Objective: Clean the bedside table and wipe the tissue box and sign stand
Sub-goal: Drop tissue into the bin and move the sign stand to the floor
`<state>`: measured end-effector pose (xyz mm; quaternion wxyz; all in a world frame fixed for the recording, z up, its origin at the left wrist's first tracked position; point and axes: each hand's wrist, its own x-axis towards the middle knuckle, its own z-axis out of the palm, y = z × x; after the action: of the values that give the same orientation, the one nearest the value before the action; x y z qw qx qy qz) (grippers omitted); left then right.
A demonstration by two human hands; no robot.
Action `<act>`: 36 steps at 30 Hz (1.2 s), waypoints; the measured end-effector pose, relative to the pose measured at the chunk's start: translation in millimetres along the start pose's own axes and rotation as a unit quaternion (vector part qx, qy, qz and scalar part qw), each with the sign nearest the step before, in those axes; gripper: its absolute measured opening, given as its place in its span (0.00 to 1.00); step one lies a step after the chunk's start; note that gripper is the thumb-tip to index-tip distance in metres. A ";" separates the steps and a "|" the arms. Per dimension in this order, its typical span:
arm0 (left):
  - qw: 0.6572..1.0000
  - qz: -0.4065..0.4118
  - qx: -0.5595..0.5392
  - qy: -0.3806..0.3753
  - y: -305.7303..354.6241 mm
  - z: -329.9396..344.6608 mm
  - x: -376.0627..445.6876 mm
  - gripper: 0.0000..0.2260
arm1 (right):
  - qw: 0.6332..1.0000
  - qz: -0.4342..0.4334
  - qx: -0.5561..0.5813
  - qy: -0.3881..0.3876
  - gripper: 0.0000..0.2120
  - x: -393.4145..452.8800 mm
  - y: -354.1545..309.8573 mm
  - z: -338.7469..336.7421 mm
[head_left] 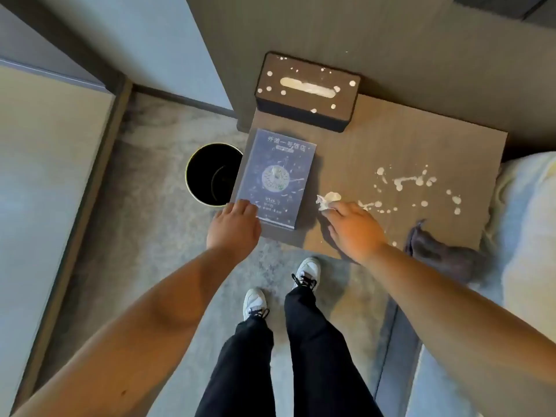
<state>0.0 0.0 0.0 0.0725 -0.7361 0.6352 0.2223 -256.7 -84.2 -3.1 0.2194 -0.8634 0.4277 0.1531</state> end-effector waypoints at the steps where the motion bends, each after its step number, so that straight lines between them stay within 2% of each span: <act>1: 1.000 -0.017 -0.017 0.004 -3.3 1.9 6.0 0.15 | 1.000 -0.011 -0.005 0.005 0.20 10.4 3.3 1.0; 3: 0.998 -0.044 -0.026 0.030 -11.9 10.3 15.7 0.18 | 0.999 -0.034 -0.022 0.018 0.23 28.2 8.3 2.7; 6: 0.998 -0.056 -0.036 0.013 -23.0 26.0 25.1 0.22 | 0.997 -0.071 -0.041 0.014 0.22 45.6 14.0 8.2; 10: 0.993 -0.070 -0.095 -0.012 -32.1 39.0 33.8 0.26 | 0.990 -0.118 -0.044 0.060 0.20 56.7 21.4 20.3; 13: 0.988 -0.068 -0.136 -0.004 -34.2 44.0 32.6 0.28 | 0.992 -0.095 0.005 0.087 0.18 59.9 27.9 27.7; 15: 0.987 -0.063 -0.149 0.002 -35.0 45.3 30.8 0.28 | 0.992 -0.071 0.044 0.096 0.12 62.5 25.7 25.2; 18: 0.985 -0.053 -0.164 0.000 -35.6 47.6 30.7 0.27 | 0.986 -0.033 0.105 0.126 0.07 78.6 4.0 0.3; 22: 0.980 -0.042 -0.193 0.011 -37.1 46.3 31.3 0.25 | 0.971 -0.080 0.152 0.168 0.07 135.4 -66.6 -47.9; 27: 0.979 -0.017 -0.200 0.043 -40.4 50.1 30.2 0.26 | 0.977 -0.116 0.155 0.095 0.11 221.4 -148.9 -49.9; 33: 0.977 -0.022 -0.207 0.050 -44.4 56.9 30.3 0.29 | 0.990 -0.099 0.103 0.018 0.11 277.3 -166.8 -27.8; 36: 0.977 -0.016 -0.205 0.058 -45.9 60.5 29.9 0.29 | 0.988 -0.111 0.102 -0.023 0.15 281.5 -165.5 -26.3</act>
<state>33.0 4.9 -74.5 -0.1134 -0.7572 0.5668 0.3040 44.0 -197.6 -66.7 0.3318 -0.8749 0.3374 0.1032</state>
